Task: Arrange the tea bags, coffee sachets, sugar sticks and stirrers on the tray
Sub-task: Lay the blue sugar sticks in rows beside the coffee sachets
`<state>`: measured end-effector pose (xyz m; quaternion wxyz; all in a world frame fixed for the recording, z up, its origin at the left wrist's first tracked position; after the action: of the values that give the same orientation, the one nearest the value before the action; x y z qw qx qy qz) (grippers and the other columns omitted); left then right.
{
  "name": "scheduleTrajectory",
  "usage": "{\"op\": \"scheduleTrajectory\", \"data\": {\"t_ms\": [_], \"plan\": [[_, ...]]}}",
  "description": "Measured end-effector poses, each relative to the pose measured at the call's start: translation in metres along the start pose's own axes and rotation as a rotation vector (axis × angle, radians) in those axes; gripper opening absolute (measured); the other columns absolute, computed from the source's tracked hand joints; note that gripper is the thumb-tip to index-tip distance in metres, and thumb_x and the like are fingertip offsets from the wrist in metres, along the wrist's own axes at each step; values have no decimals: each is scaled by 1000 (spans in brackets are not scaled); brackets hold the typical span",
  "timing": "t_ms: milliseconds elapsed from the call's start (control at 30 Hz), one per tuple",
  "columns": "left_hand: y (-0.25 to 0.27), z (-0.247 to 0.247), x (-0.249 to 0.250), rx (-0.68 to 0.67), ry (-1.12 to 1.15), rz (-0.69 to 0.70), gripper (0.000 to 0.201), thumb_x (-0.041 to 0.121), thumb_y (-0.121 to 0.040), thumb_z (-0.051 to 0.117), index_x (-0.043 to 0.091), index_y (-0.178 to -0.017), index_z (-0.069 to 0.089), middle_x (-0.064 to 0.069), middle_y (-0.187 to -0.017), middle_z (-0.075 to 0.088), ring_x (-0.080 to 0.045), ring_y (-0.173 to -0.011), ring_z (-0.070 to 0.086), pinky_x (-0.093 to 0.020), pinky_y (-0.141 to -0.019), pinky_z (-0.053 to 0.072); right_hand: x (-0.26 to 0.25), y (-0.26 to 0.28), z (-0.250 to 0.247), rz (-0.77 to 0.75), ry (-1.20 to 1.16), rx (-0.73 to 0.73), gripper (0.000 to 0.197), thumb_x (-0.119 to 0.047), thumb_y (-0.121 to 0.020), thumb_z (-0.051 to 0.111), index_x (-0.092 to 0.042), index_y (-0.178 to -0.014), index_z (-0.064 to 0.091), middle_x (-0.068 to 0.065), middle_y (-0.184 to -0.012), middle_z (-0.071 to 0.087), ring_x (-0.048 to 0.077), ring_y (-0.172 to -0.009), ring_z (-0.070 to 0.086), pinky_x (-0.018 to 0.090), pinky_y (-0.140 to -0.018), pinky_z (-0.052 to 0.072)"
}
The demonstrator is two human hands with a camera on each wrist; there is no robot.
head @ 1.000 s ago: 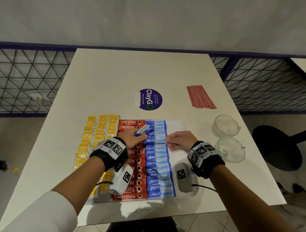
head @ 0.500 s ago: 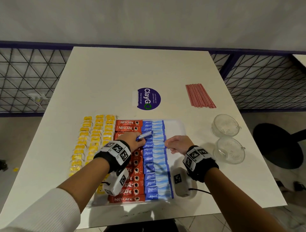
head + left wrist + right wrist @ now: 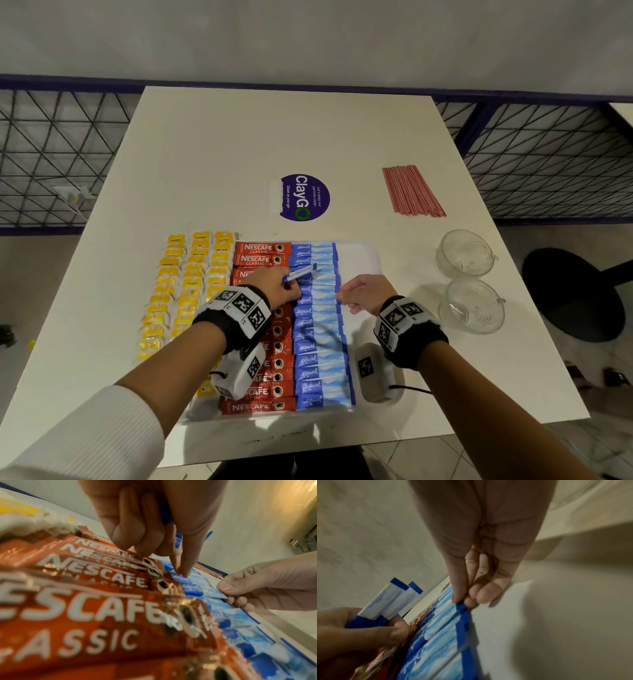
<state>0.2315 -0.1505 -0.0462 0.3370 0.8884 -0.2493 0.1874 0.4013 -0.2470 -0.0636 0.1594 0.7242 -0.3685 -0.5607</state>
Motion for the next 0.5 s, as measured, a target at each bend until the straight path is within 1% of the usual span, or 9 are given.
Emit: {"op": "scheduleTrajectory", "data": {"t_ms": [67,133,167,233,300,333,400,467,500], "plan": [[2,-2,2,4,19,-7,18,31,-90,57,24,-75,50,6,-70,51,-13,-68,51,-16,-52,34,0,0,-1,4,-13,-11,13,-9,-79,72,-9,-73,60,1,-62,62,11,-53,51,19,-58,48],[4,-4,5,-2,24,-18,24,36,-90,56,26,-71,47,6,-68,50,-9,-62,47,-17,-52,32,-2,1,-3,1,-39,-5,12,-8,-80,71,-7,-74,60,-2,-54,62,11,-52,50,20,-57,48],[5,-5,6,-11,24,-18,24,38,-91,54,25,-72,48,4,-70,51,-9,-62,47,-17,-52,32,-4,2,-5,-8,-54,1,12,-8,-81,70,-6,-75,59,-1,-54,61,12,-52,49,21,-56,48],[7,-8,11,-64,26,-1,25,41,-93,49,18,-83,52,-2,-77,53,-15,-69,48,-18,-56,31,-10,6,-10,-53,-88,1,12,-10,-82,69,-7,-79,58,5,-62,59,14,-54,49,22,-58,48],[11,-11,18,-139,77,3,30,43,-95,44,16,-88,53,-2,-77,50,-16,-70,45,-20,-57,30,-22,12,-14,-126,-127,-27,13,-11,-81,70,-9,-86,58,8,-66,57,16,-56,50,22,-58,48],[13,-13,22,-164,150,-9,29,43,-95,42,17,-87,54,-1,-72,47,-15,-64,43,-20,-55,30,-29,15,-16,-165,-128,-51,15,-12,-80,70,-11,-90,59,8,-67,57,17,-58,51,22,-58,48],[17,-16,29,-191,350,-59,23,37,-95,45,19,-83,53,3,-62,40,-10,-50,34,-19,-44,26,-43,22,-16,-229,-77,-100,19,-17,-80,71,-16,-96,61,6,-69,58,18,-62,53,22,-60,47],[20,-18,35,-214,486,-83,17,29,-94,49,18,-82,51,5,-55,35,-7,-40,28,-17,-38,21,-55,26,-14,-273,-16,-148,20,-19,-81,70,-19,-100,62,3,-71,58,16,-65,55,22,-62,47],[22,-18,36,-225,531,-80,16,26,-94,50,17,-81,50,6,-51,35,-5,-35,26,-16,-36,20,-59,28,-12,-288,-3,-164,19,-17,-82,69,-18,-99,61,2,-71,57,13,-63,55,22,-61,47]]}}
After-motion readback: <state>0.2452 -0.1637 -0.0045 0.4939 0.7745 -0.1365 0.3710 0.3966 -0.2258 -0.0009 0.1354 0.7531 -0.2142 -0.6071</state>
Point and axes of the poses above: each hand's wrist, its own y-axis away from the middle knuckle, its own z-axis out of the palm, x = y × z, the point moved 1 cm from there along -y, towards the middle knuckle
